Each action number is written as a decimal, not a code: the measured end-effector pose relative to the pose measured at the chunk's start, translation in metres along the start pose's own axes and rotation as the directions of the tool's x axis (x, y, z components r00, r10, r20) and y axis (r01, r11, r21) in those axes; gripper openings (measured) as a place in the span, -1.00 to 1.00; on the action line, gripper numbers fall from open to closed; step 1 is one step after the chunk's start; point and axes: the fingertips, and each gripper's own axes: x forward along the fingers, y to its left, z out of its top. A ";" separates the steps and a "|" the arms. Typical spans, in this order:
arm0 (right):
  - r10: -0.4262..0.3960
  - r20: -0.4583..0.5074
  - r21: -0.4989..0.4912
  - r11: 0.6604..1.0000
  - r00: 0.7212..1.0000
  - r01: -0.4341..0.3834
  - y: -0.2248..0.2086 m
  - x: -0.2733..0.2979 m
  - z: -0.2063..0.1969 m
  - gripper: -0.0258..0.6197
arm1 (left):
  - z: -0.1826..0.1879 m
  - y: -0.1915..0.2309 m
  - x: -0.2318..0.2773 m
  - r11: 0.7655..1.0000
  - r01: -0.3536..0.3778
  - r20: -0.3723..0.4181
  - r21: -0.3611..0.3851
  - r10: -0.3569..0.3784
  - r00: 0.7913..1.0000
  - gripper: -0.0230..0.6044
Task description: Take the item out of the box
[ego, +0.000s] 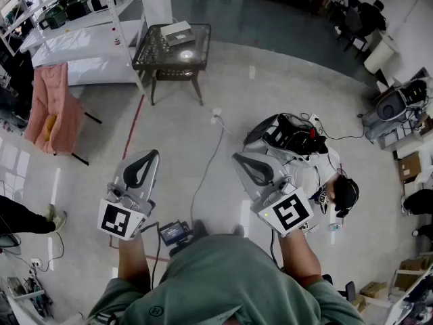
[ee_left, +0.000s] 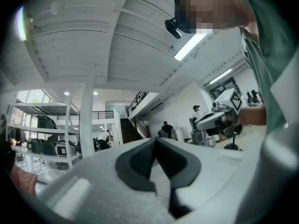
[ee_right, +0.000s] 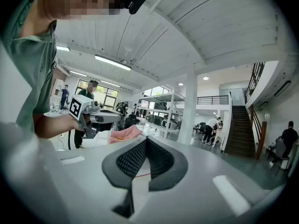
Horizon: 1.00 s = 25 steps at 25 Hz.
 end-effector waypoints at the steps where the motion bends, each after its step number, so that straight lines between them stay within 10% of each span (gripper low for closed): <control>1: -0.001 -0.001 0.001 1.000 1.000 0.001 -0.001 0.000 -0.001 -0.91 | -0.001 0.000 0.001 1.000 0.001 0.001 -0.001 -0.001 1.000 -0.92; 25: -0.038 -0.025 0.049 0.998 0.999 0.039 -0.049 0.059 -0.022 -0.90 | -0.058 0.052 0.058 0.995 0.057 -0.004 -0.082 -0.058 0.998 -0.92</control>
